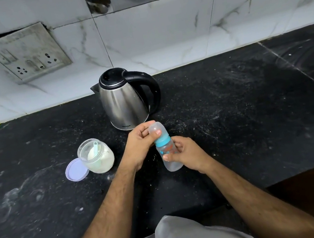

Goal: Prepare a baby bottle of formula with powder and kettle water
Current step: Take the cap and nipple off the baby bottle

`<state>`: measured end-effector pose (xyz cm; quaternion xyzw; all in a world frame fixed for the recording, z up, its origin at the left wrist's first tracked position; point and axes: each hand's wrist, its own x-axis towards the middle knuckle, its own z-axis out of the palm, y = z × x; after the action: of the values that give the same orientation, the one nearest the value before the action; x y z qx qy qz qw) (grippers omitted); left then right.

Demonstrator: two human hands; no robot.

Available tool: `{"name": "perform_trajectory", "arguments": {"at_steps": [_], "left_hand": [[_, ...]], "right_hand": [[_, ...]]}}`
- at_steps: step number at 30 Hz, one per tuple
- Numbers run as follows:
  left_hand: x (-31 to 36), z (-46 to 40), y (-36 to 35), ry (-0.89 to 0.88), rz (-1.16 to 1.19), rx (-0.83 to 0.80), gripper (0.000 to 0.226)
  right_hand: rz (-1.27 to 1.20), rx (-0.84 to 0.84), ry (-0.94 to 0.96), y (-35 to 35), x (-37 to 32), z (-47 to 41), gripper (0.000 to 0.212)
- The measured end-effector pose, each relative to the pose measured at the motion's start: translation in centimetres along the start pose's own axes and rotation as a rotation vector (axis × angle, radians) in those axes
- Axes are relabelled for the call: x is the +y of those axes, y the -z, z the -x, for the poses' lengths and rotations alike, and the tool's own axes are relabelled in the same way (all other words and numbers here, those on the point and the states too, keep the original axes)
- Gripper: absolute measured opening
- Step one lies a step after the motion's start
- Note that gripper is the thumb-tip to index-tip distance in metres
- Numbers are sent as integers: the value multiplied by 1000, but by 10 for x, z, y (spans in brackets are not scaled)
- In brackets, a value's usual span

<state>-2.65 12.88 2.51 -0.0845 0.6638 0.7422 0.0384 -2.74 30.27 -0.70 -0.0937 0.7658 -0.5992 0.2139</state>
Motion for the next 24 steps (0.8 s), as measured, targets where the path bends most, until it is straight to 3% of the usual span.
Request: {"name": "perform_trajectory", "arguments": {"at_steps": [4, 11, 15, 24], "left_hand": [[7, -2, 0, -99, 20, 94, 34], [-5, -24, 4, -96, -39, 246, 41], [-28, -37, 1, -24, -207, 270, 49], [-52, -48, -17, -60, -690, 177, 58]], "right_hand": [[44, 20, -45, 7, 8, 3, 39], [91, 258, -77, 23, 20, 4, 43], [114, 357, -68, 34, 22, 3, 48], [213, 359, -17, 42, 24, 11, 53]]}}
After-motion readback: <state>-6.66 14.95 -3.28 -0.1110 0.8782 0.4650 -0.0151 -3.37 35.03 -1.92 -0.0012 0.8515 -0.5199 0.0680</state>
